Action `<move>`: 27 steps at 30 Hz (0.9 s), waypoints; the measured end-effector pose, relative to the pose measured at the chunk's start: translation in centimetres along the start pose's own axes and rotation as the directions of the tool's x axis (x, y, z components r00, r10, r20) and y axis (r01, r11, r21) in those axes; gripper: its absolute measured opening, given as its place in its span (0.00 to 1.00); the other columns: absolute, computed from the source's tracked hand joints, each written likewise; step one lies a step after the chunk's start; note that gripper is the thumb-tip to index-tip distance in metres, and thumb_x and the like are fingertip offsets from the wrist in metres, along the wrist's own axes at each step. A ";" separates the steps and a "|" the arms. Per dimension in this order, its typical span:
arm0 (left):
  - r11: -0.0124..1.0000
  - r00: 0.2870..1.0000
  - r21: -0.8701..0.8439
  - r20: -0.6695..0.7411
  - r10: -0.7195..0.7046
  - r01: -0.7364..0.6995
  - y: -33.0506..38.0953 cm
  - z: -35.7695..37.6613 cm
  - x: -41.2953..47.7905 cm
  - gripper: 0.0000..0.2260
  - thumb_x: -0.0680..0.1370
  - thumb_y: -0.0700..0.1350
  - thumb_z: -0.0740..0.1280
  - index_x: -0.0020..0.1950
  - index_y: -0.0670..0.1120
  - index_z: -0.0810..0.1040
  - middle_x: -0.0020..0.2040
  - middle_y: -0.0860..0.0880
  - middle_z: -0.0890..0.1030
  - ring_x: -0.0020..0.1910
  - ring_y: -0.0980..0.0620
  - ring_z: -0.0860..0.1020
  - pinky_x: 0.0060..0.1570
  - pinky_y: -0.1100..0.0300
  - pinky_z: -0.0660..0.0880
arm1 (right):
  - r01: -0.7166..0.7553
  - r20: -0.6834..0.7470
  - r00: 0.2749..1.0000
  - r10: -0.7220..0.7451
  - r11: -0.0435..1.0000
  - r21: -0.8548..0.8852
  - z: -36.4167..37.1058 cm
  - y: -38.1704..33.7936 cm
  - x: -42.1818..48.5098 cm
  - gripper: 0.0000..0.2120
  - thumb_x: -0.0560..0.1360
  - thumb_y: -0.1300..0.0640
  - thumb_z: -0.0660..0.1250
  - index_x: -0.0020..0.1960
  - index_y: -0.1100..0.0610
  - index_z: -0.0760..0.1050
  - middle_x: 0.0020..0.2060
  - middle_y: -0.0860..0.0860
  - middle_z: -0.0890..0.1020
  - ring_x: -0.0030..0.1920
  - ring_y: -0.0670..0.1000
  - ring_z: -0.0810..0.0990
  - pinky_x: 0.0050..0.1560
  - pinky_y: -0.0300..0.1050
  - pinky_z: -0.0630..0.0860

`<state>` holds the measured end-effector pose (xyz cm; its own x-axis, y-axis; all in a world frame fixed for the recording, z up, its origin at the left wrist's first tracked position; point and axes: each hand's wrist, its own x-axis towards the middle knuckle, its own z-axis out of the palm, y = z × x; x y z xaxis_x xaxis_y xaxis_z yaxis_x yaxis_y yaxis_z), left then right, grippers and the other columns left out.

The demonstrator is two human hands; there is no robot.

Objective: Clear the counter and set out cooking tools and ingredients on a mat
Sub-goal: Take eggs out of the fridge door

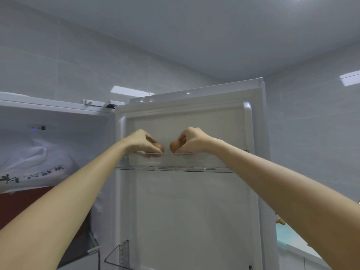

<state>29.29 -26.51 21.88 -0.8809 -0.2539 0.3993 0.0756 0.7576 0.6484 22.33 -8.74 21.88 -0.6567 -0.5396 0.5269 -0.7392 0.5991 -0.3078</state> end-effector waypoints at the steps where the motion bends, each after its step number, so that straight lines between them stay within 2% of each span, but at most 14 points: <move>1: 0.998 0.996 -0.042 -0.076 0.047 -0.050 0.2 0.1 -0.3 0.15 0.67 0.38 0.78 0.50 0.42 0.79 0.44 0.47 0.82 0.38 0.54 0.80 0.34 0.67 0.79 | 0.019 -0.053 0.998 -0.019 1.000 -0.006 -0.4 0.0 -0.2 0.18 0.67 0.51 0.74 0.52 0.61 0.80 0.49 0.56 0.83 0.49 0.54 0.81 0.51 0.46 0.79; 3: 0.984 0.972 -0.114 -0.206 0.111 -0.137 0.9 0.1 -1.0 0.18 0.65 0.38 0.79 0.53 0.42 0.79 0.47 0.45 0.81 0.40 0.53 0.80 0.37 0.63 0.81 | 0.051 -0.163 0.985 -0.048 0.999 0.015 -1.4 0.1 -0.8 0.18 0.67 0.53 0.74 0.54 0.60 0.79 0.49 0.55 0.82 0.50 0.53 0.79 0.50 0.44 0.77; 6: 0.960 0.926 -0.133 -0.326 0.191 -0.246 2.5 0.3 -2.3 0.19 0.64 0.40 0.80 0.52 0.43 0.81 0.46 0.45 0.82 0.42 0.51 0.81 0.45 0.60 0.81 | 0.095 -0.300 0.952 -0.065 0.992 0.087 -3.1 0.2 -2.4 0.21 0.66 0.53 0.75 0.57 0.57 0.77 0.49 0.53 0.80 0.49 0.51 0.79 0.49 0.42 0.75; 9: 0.936 0.872 -0.110 -0.413 0.262 -0.334 4.1 1.0 -3.5 0.18 0.63 0.44 0.80 0.51 0.46 0.81 0.45 0.50 0.83 0.42 0.56 0.80 0.44 0.64 0.78 | 0.125 -0.376 0.923 -0.084 0.988 0.086 -4.9 0.3 -4.9 0.22 0.67 0.53 0.75 0.59 0.56 0.76 0.50 0.52 0.80 0.49 0.51 0.79 0.52 0.44 0.77; 13: 0.888 0.828 -0.182 -0.475 0.298 -0.423 6.6 2.6 -5.6 0.19 0.63 0.46 0.80 0.51 0.48 0.81 0.46 0.50 0.83 0.45 0.54 0.81 0.48 0.61 0.78 | 0.113 -0.454 0.888 -0.071 0.991 0.065 -6.8 1.0 -9.2 0.23 0.67 0.54 0.75 0.60 0.57 0.76 0.51 0.52 0.80 0.50 0.50 0.79 0.52 0.42 0.77; 16: 0.854 0.809 -0.196 -0.473 0.348 -0.482 8.5 4.3 -7.9 0.18 0.63 0.47 0.80 0.51 0.49 0.81 0.44 0.51 0.82 0.45 0.56 0.81 0.48 0.62 0.78 | 0.078 -0.490 0.870 -0.048 0.996 0.042 -7.7 1.5 -12.6 0.22 0.68 0.55 0.75 0.60 0.57 0.76 0.51 0.52 0.80 0.50 0.50 0.80 0.50 0.38 0.75; 21: 0.815 0.818 -0.227 -0.383 0.429 -0.534 11.0 7.5 -11.4 0.18 0.63 0.48 0.80 0.50 0.51 0.81 0.43 0.54 0.83 0.43 0.59 0.81 0.46 0.65 0.78 | 0.000 -0.551 0.835 0.014 1.000 0.025 -9.2 2.7 -18.1 0.21 0.68 0.55 0.76 0.59 0.57 0.77 0.50 0.52 0.82 0.46 0.47 0.80 0.38 0.24 0.68; 27: 0.775 0.770 -0.172 -0.368 0.522 -0.607 13.6 11.7 -14.3 0.18 0.63 0.49 0.80 0.50 0.51 0.80 0.44 0.54 0.82 0.41 0.66 0.78 0.37 0.80 0.70 | -0.094 -0.581 0.810 0.073 0.996 -0.007 -11.1 4.9 -23.5 0.21 0.68 0.54 0.76 0.59 0.58 0.77 0.51 0.54 0.83 0.47 0.50 0.81 0.45 0.37 0.75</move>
<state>37.41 -5.54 17.36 -0.4672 -0.0214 0.8839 0.6742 0.6382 0.3718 35.81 13.43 16.85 -0.4990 -0.0496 0.8652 -0.6731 0.6511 -0.3508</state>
